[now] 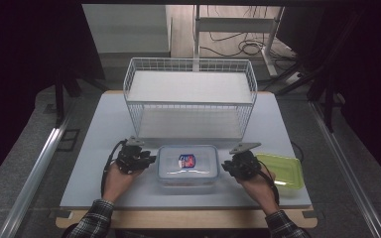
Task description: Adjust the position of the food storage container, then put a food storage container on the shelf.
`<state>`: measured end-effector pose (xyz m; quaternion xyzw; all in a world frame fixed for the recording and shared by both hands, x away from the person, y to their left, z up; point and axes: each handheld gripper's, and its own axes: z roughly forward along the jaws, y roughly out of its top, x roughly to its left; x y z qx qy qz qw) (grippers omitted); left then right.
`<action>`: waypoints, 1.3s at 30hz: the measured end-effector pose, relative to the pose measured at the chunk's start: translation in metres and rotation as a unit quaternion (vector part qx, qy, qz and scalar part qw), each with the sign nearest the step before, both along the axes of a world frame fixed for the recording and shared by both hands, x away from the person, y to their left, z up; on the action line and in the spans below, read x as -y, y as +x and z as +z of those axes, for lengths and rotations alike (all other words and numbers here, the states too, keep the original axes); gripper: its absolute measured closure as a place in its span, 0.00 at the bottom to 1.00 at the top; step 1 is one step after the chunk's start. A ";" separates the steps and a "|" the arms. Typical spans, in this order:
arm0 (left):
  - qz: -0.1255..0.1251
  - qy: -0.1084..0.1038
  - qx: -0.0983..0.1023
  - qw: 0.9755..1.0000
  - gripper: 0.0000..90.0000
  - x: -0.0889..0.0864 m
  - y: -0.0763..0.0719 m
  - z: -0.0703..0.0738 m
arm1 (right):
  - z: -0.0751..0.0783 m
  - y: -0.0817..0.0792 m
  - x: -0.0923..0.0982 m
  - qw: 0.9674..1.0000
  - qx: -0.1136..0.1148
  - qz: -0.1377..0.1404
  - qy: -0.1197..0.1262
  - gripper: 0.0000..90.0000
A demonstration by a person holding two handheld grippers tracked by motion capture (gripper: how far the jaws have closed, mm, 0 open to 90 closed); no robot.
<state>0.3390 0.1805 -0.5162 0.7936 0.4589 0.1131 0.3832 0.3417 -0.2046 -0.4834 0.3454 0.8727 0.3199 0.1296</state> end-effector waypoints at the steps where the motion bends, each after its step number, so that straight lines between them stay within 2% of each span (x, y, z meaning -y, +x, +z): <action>1: 0.003 0.000 0.001 1.000 0.55 -0.003 -0.001 0.001 | 0.001 0.001 0.005 1.000 0.001 -0.006 0.005 0.79; 3: 0.005 -0.002 0.002 1.000 0.42 -0.010 -0.003 0.002 | 0.002 0.002 0.010 1.000 0.005 -0.014 0.009 0.69; 6: -0.004 -0.025 -0.006 1.000 0.27 -0.019 -0.007 0.001 | 0.004 0.004 0.019 0.999 0.010 -0.027 0.022 0.53; 7: -0.002 -0.027 -0.002 1.000 0.21 -0.021 -0.009 0.001 | 0.004 0.005 0.021 0.999 0.011 -0.030 0.029 0.48; 10: -0.008 -0.034 0.005 0.999 0.11 -0.023 -0.013 0.001 | 0.006 0.007 0.027 0.998 0.007 -0.036 0.055 0.35; 12: -0.023 -0.031 0.007 0.999 0.08 -0.022 -0.014 0.001 | 0.007 0.008 0.030 0.997 0.005 -0.035 0.071 0.28; 15: -0.045 -0.025 0.026 0.998 0.06 -0.019 -0.017 0.002 | 0.009 0.009 0.030 0.995 0.004 -0.034 0.095 0.21; 20: -0.051 -0.038 0.030 0.998 0.05 -0.016 -0.022 0.012 | 0.010 0.008 0.026 0.992 -0.007 -0.030 0.123 0.17; 26: -0.065 -0.075 0.007 0.995 0.05 -0.013 -0.030 0.023 | 0.010 0.007 0.011 0.991 -0.028 -0.010 0.131 0.12; 31: -0.079 -0.077 -0.008 0.994 0.01 0.002 -0.029 0.023 | 0.006 0.005 -0.004 0.993 -0.041 0.013 0.114 0.04; 34: -0.094 -0.100 -0.030 0.990 0.01 0.009 -0.025 0.021 | 0.005 0.007 -0.010 0.991 -0.057 0.017 0.120 0.03; 36: -0.098 -0.098 -0.039 0.990 0.02 0.013 -0.021 0.018 | 0.004 0.009 -0.013 0.990 -0.068 0.021 0.124 0.03; 39: -0.103 -0.111 -0.055 0.987 0.01 0.017 -0.014 0.012 | 0.001 0.013 -0.018 0.986 -0.090 0.020 0.136 0.05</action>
